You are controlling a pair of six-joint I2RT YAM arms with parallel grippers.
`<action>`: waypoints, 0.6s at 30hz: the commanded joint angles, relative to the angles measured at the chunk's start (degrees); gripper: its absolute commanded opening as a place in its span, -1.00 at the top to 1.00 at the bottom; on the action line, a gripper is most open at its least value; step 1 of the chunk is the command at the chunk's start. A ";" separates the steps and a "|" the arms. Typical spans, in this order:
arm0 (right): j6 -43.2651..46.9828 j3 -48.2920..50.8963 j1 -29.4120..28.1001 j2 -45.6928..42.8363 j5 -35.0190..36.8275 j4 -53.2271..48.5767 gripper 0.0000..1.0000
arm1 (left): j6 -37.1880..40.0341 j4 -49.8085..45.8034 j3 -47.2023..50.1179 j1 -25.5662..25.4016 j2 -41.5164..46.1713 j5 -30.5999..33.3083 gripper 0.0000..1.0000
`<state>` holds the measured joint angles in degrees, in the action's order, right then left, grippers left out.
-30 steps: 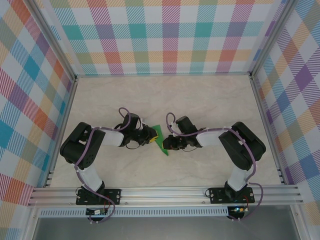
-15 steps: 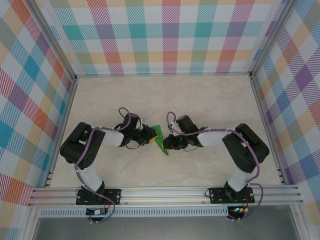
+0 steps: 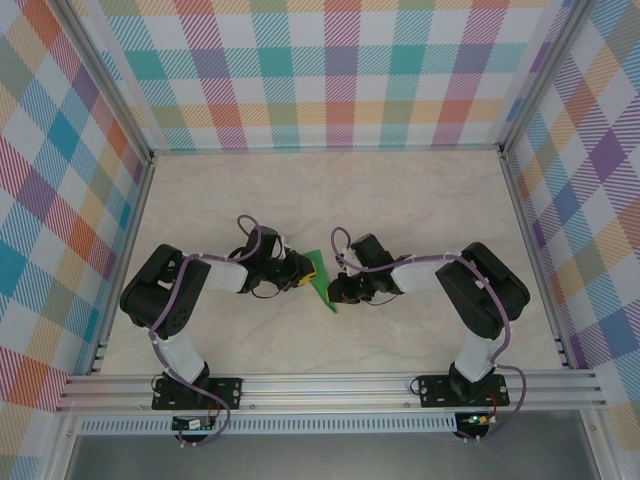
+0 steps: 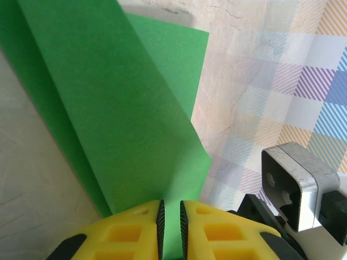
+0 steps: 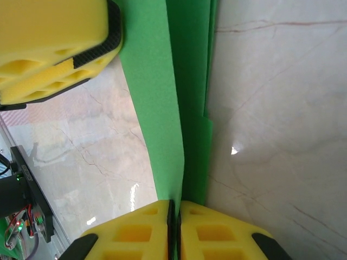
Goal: Fold a paper plane with a square sheet of paper (pick it up from the middle)
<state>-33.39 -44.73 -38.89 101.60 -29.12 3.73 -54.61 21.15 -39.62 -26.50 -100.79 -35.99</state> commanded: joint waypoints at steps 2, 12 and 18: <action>1.29 -1.52 -0.44 0.68 -0.89 -1.73 0.76 | 0.82 -0.14 -1.17 -0.66 -0.54 -0.23 0.65; 2.11 -1.81 -0.47 -4.56 0.20 -5.30 0.63 | 1.37 -0.93 -1.18 -0.66 0.07 -0.05 0.65; 1.83 -0.41 -0.63 -4.84 -0.30 -5.70 0.62 | 1.37 -0.84 -0.96 -0.66 -0.10 0.14 0.65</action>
<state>-32.47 -45.50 -39.07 97.71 -28.99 -0.32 -54.41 21.02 -39.62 -26.50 -100.79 -35.97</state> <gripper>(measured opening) 0.191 0.175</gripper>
